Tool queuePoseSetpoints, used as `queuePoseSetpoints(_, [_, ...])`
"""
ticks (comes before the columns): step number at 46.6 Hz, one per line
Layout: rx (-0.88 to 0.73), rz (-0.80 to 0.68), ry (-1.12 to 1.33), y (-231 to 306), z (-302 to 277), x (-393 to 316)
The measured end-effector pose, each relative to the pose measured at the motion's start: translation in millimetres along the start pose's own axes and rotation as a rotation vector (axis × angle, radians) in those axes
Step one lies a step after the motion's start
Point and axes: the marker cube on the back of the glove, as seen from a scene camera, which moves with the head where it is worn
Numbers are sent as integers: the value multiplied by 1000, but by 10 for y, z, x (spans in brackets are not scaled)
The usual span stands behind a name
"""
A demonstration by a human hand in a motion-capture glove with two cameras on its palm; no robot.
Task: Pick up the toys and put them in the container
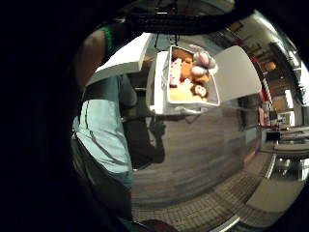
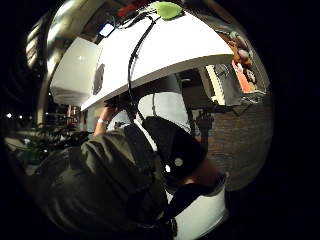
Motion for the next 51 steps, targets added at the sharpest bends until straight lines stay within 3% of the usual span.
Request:
queuePoseSetpoints(4, [-57,-6,6,-48,-36,-31])
queuePoseSetpoints(12, [13,-64,-17,-344,-9,-111])
queuePoseSetpoints(17, [200,-105,-66,-885,2,-192])
queuePoseSetpoints(23, [63,-182,-88,-1359,-34,-242])
queuePoseSetpoints(27, [112,-199,-109,-1820,-43,-287])
queuePoseSetpoints(33, [342,-66,-45,-2685,87,-366])
queuePoseSetpoints(36, [273,-143,57,-2953,289,-279])
queuePoseSetpoints(40, [168,-187,87,-3050,518,-230])
queuePoseSetpoints(46, [389,-147,44,-2996,388,-380])
queuePoseSetpoints(49, [362,-185,11,-2790,209,-521])
queuePoseSetpoints(51, [302,-121,-41,-2608,23,-728])
